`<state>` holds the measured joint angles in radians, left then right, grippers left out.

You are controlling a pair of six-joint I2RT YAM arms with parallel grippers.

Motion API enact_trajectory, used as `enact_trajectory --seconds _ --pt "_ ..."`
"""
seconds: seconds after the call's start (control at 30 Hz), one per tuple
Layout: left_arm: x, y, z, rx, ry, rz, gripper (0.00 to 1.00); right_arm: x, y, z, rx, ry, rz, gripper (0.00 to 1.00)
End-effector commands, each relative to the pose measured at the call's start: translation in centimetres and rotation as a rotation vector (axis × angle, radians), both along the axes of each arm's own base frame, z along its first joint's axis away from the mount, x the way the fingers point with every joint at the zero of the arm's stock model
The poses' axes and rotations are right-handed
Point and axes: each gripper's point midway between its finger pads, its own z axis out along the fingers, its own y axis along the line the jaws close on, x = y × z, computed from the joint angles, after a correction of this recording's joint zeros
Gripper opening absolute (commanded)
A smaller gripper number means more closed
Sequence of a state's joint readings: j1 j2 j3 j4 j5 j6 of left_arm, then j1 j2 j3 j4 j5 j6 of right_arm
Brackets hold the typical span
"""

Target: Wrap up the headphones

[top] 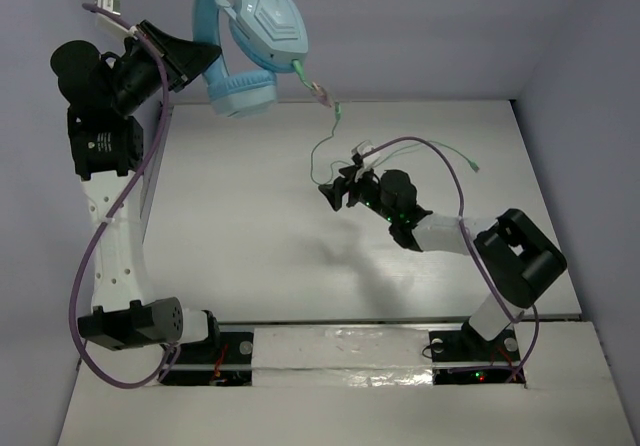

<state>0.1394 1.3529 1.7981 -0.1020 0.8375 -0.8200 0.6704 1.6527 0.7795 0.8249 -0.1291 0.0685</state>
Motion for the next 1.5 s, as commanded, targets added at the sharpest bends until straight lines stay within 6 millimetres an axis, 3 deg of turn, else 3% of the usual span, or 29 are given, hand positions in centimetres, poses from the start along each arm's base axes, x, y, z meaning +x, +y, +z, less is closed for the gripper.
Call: enact_trajectory --seconds 0.0,0.2,0.3,0.5,0.53,0.57,0.6,0.63,0.7,0.87,0.9,0.93,1.0,1.03,1.13,1.27,1.47 --pt "-2.4 0.0 2.4 -0.003 -0.092 0.021 0.00 -0.1 0.1 7.3 0.095 -0.193 -0.031 0.79" --pt "-2.1 0.3 2.5 0.001 -0.091 0.048 0.00 0.0 -1.2 7.9 -0.010 -0.198 -0.110 0.81" --pt "-2.5 0.2 2.9 0.004 -0.100 0.045 0.00 -0.4 -0.4 8.3 0.003 -0.198 -0.064 0.80" --pt "-3.2 0.1 3.9 0.002 -0.118 0.037 0.00 -1.2 2.2 5.0 -0.025 -0.104 0.052 0.71" --pt "-2.8 0.1 4.0 0.006 -0.117 0.038 0.00 -1.5 1.6 5.2 0.013 -0.094 0.030 0.66" --pt "-2.9 0.1 4.6 0.007 -0.131 0.038 0.00 -1.6 0.1 7.3 0.084 -0.113 -0.037 0.57" --pt "-2.7 0.1 4.6 0.006 -0.131 0.036 0.00 -1.7 -0.9 7.8 0.117 -0.109 -0.086 0.30" --pt "-2.2 0.2 4.6 0.002 -0.127 0.037 0.00 -1.5 -1.9 8.0 0.162 -0.057 -0.146 0.19" --pt "-1.9 0.1 4.8 -0.004 -0.131 0.026 0.00 -1.2 -3.1 8.3 0.158 0.008 -0.223 0.13" --pt "-1.1 0.7 4.2 0.007 -0.123 0.065 0.00 -1.6 -5.5 11.0 0.264 0.063 -0.337 0.30" --pt "-0.8 0.8 3.9 0.014 -0.115 0.071 0.00 -2.3 -5.5 11.3 0.254 0.059 -0.304 0.40" --pt "-0.5 0.8 3.6 0.015 -0.105 0.073 0.00 -3.5 -5.8 12.9 0.248 0.015 -0.258 0.46" --pt "-0.1 1.0 3.4 0.014 -0.099 0.085 0.00 -6.3 -4.5 12.6 0.192 0.003 -0.088 0.58" --pt "0.1 1.0 3.2 0.010 -0.095 0.085 0.00 -7.9 -4.1 13.3 0.174 -0.027 -0.008 0.61" --pt "0.0 1.0 3.3 0.000 -0.098 0.082 0.00 -11.4 -2.2 11.4 0.078 0.007 0.202 0.63" --pt "-0.1 1.1 3.6 0.010 -0.103 0.089 0.00 -12.6 -2.4 9.4 0.017 0.050 0.236 0.65" --pt "0.0 1.1 3.6 0.007 -0.096 0.092 0.00 -15.0 -2.2 9.9 0.076 0.056 0.337 0.71"
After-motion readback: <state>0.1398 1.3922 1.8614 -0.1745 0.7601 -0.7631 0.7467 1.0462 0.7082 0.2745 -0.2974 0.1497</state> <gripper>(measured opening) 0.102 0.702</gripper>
